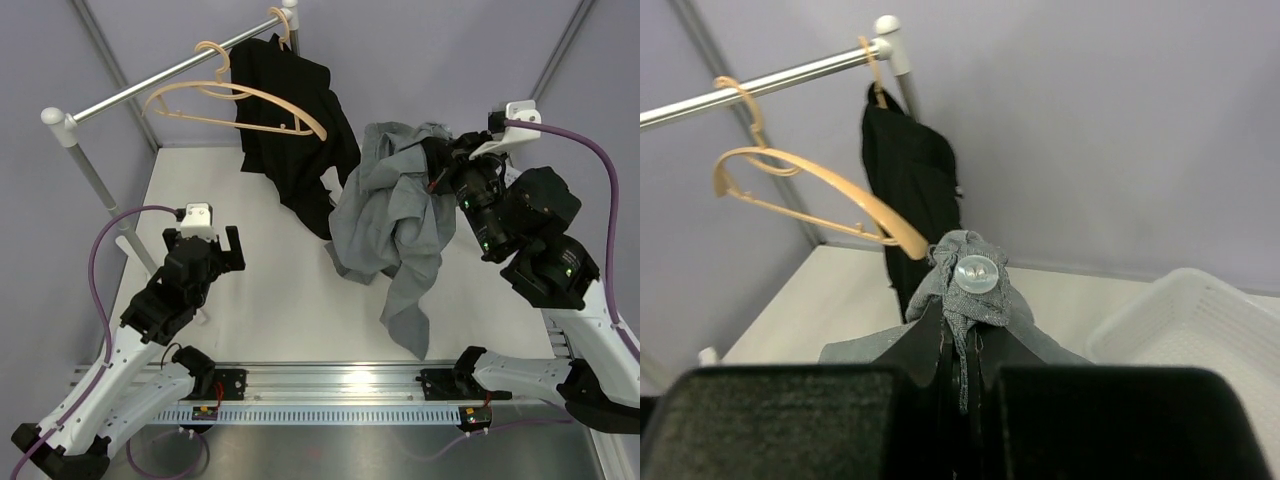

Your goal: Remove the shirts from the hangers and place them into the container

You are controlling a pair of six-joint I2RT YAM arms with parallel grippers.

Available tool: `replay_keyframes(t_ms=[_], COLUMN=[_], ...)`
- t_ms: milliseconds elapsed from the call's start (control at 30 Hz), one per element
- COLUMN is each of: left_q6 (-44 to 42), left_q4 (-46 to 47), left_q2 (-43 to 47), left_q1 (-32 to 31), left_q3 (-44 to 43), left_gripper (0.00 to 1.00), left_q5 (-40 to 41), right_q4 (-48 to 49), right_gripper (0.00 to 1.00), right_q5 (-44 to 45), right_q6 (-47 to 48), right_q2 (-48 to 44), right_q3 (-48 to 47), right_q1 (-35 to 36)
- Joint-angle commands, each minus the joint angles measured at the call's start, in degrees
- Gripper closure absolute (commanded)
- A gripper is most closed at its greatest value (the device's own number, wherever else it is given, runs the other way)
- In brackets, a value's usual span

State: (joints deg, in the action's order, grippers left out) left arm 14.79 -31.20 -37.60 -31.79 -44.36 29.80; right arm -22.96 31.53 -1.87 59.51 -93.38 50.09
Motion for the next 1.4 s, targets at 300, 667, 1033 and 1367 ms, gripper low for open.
replay_keyframes(t_ms=[300,667,1033,1367], left_q6=[-0.2,-0.2,-0.28,-0.28], left_q4=[1.67,1.67,1.76,1.76], left_q2=[0.08,-0.36,-1.07,-0.63], left_q1=[0.24,0.24,0.24,0.24], left_q3=[0.41,0.5,0.33,0.41], left_gripper=[0.01,0.01,0.01,0.01], left_q5=[0.7,0.17,-0.97,-1.33], right_q4=[8.29,7.49,15.31,26.09], right_gripper=[1.0,1.0,1.0,1.0], right_q5=[4.95,-0.84,-12.43,-17.82], right_q6=[11.88,12.77,3.81,-0.33], right_q2=[8.95,23.37,33.73,31.82], right_q3=[-18.22,-39.92,-45.4,-23.21], right_q1=[-11.57,-26.61,-44.7,-47.97])
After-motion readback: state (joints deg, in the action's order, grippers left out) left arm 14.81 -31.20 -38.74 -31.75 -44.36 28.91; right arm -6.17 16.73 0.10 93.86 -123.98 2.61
